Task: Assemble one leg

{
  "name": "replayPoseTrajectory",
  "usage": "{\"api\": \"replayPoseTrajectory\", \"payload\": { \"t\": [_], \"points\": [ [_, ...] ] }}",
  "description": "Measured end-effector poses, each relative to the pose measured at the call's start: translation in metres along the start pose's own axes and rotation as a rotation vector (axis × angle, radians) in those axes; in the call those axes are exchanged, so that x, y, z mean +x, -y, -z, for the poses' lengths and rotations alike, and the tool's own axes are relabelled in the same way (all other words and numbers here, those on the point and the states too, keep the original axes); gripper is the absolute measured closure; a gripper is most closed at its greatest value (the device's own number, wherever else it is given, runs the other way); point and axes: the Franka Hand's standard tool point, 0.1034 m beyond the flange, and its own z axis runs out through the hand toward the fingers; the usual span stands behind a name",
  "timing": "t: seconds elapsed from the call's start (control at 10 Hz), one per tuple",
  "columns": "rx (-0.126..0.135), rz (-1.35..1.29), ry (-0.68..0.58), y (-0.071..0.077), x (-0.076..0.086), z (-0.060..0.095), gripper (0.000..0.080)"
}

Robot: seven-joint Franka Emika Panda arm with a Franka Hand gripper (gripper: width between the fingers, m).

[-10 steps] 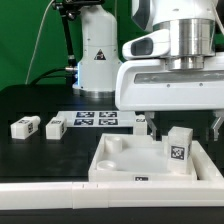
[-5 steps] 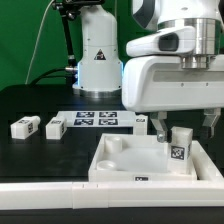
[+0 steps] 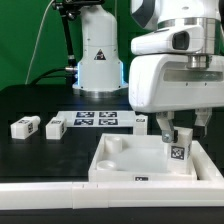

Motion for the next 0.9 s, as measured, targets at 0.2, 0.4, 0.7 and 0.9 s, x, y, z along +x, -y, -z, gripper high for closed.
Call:
{"api": "replayPoseTrajectory", "payload": {
  "t": [0.2, 0.4, 0.7, 0.9],
  "points": [
    [-0.005, -0.017, 0.001, -0.0038, -0.0014, 0.0005, 0.0438],
    [-0.004, -0.22, -0.002, -0.0047, -0.0009, 0.001, 0.0438],
    [0.016, -0.576, -0.008, -0.0032, 0.0006, 0.0015, 0.0773],
    [0.018, -0.596, -0.008, -0.0027, 0.0008, 0.0015, 0.0791]
  ]
}}
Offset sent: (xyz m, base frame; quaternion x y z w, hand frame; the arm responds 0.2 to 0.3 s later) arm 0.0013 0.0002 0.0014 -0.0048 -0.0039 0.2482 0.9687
